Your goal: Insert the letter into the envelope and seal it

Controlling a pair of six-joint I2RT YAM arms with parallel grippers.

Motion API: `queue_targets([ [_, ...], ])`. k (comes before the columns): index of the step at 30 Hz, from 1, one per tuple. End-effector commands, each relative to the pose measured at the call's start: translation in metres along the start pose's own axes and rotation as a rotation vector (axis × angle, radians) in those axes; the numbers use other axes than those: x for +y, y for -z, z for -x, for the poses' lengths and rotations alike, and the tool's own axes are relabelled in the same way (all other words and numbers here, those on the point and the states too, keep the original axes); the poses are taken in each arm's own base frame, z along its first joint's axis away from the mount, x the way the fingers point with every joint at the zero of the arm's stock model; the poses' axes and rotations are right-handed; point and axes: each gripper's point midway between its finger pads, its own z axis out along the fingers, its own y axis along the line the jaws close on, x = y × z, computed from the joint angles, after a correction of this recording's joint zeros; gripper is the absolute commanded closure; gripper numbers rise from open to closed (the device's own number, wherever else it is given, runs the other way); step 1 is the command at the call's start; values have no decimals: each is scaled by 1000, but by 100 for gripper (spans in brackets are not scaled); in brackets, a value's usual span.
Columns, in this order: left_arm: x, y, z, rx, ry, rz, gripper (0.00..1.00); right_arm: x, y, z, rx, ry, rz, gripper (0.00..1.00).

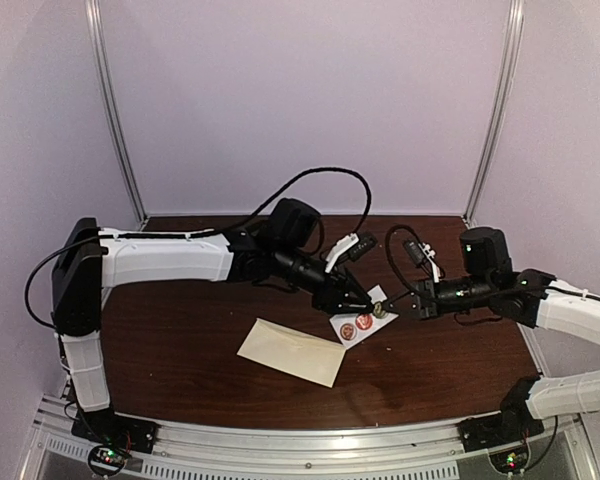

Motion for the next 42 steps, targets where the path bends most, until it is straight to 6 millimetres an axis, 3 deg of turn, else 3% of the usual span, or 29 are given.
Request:
queue_targets([
  [1,-2,1,13,-33,-21,-19,68,13,1,9,-16,56,36,100],
  [6,19,4,9,-21,-7,102,67,14,0,8,-7,63,42,100],
  [12,42,31,12,-57,40,188,63,12,1,4,8,63,34,100],
  [16,34,32,13,-60,32,144,55,13,1,3,8,63,39,100],
  [21,14,21,9,-47,26,10,52,14,-1,3,10,66,49,100],
  [26,0,12,8,-44,17,-66,64,14,-2,3,14,65,50,100],
  [33,0,10,4,-38,28,-77,89,12,-2,3,8,65,43,100],
  [39,1,9,2,-37,37,-81,100,10,-2,3,6,64,36,100],
  [42,2,9,3,-40,42,-72,100,11,-1,5,-6,71,31,100],
])
